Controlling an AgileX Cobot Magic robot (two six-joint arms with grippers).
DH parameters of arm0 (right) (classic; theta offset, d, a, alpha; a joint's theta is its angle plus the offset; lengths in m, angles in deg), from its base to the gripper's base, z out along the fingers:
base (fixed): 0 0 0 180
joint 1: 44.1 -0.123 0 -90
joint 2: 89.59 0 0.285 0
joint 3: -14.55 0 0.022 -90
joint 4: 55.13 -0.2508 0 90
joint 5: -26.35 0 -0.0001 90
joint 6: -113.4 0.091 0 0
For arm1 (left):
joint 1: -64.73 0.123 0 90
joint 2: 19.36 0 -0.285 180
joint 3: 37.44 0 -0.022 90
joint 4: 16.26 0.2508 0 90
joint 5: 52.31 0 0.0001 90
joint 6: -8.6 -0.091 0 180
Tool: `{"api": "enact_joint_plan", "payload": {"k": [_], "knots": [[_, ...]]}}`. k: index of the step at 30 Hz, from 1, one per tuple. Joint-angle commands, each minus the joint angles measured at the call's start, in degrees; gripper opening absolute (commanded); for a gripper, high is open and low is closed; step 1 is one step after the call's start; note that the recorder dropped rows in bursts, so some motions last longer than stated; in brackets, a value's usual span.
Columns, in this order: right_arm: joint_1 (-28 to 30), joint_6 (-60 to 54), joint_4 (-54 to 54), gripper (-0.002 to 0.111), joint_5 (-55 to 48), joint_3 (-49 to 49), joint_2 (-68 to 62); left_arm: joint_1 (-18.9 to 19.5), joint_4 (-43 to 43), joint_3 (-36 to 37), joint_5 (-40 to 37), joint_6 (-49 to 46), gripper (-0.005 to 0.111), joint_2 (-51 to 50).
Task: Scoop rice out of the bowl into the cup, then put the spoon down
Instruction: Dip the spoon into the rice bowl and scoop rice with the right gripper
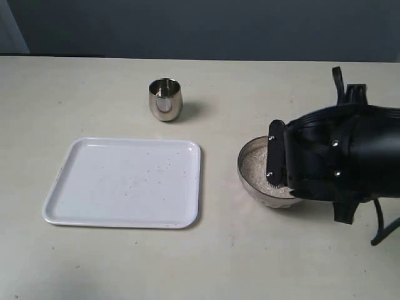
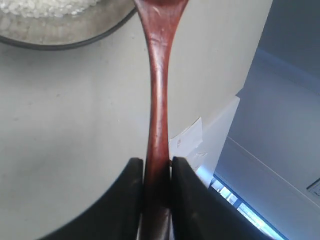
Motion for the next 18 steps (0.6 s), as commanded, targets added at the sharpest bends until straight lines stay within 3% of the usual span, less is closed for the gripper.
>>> {"api": "enact_joint_plan", "payload": {"k": [1, 18], "knots": [[-0.25, 0.28, 0.63, -0.001, -0.12, -0.27, -2.76, -0.39, 0.19, -0.25, 0.78, 0.25, 0.0, 0.22], [-0.25, 1.28, 1.13, -0.001, -0.12, -0.05, -8.57, -0.39, 0.19, -0.25, 0.78, 0.25, 0.0, 0.22]]}}
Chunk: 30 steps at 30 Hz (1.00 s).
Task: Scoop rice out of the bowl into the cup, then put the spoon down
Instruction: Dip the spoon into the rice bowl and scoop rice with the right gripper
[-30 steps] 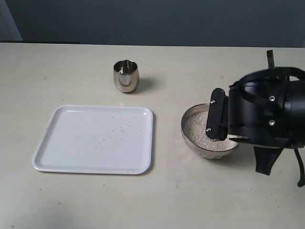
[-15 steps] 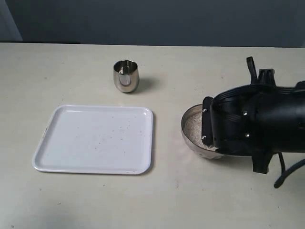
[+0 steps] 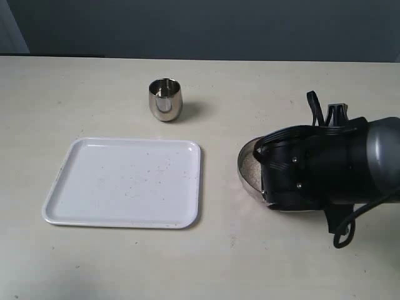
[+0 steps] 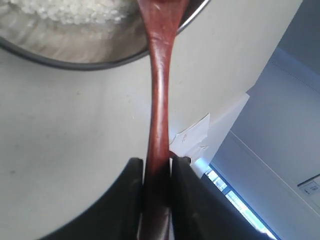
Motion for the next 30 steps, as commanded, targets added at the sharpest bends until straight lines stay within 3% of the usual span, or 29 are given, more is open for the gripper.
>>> {"api": "enact_joint_plan", "payload": {"k": [1, 30], "knots": [[-0.25, 0.45, 0.52, -0.001, -0.12, 0.19, -0.83, -0.39, 0.19, -0.25, 0.78, 0.25, 0.0, 0.22], [-0.25, 1.36, -10.57, -0.001, 11.73, 0.89, -0.83, -0.39, 0.19, -0.25, 0.78, 0.25, 0.0, 0.22]]}}
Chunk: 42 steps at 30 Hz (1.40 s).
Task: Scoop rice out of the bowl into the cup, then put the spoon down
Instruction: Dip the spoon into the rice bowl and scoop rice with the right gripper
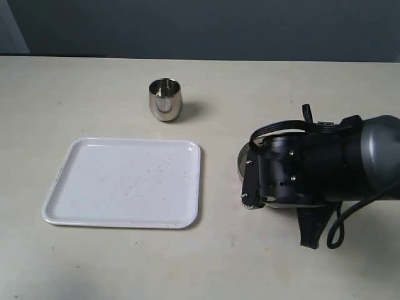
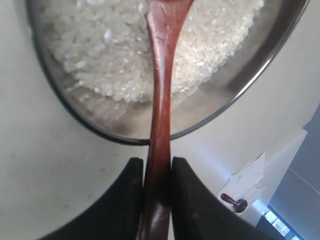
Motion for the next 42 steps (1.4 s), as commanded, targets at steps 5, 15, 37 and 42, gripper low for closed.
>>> {"api": "enact_joint_plan", "payload": {"k": [5, 15, 37, 42], "knots": [[-0.25, 1.88, -2.86, -0.001, 4.18, 0.13, 0.28, -0.39, 0.19, -0.25, 0.78, 0.25, 0.0, 0.22], [-0.13, 2.0, -5.14, -0.001, 6.04, 0.13, 1.42, -0.39, 0.19, -0.25, 0.78, 0.25, 0.0, 0.22], [5.92, -0.37, -8.22, -0.001, 5.48, 1.57, 4.56, -0.39, 0.19, -0.25, 0.78, 0.25, 0.0, 0.22], [6.03, -2.86, -8.66, -0.001, 2.97, 3.4, 4.56, -0.39, 0.19, -0.25, 0.78, 0.25, 0.0, 0.22]]}}
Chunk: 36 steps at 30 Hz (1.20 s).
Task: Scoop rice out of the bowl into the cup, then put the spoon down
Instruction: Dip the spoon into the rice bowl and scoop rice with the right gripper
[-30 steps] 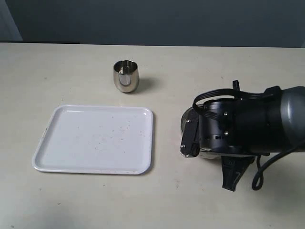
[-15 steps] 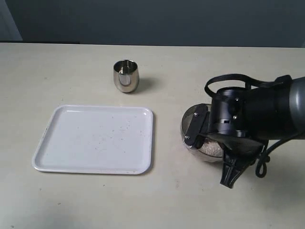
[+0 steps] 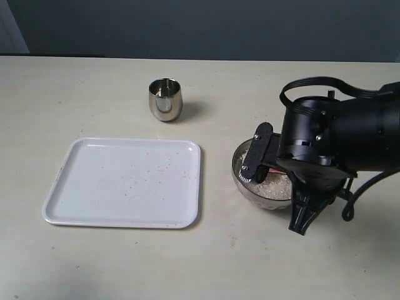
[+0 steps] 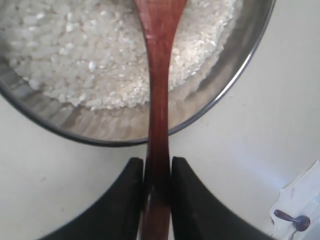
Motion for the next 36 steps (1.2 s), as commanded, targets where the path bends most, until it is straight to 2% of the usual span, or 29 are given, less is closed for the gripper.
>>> {"api": "enact_joint_plan", "payload": {"k": [1, 16, 36], "knots": [[0.38, -1.88, -0.38, -0.001, -1.89, 1.37, 0.56, -0.39, 0.19, -0.25, 0.78, 0.25, 0.0, 0.22], [0.38, -2.86, 3.18, -0.001, -6.89, 1.36, 0.56, -0.39, 0.19, -0.25, 0.78, 0.25, 0.0, 0.22], [0.38, 0.36, 6.92, -0.001, -7.34, 1.36, 1.45, -0.39, 0.19, -0.25, 0.78, 0.25, 0.0, 0.22]]}}
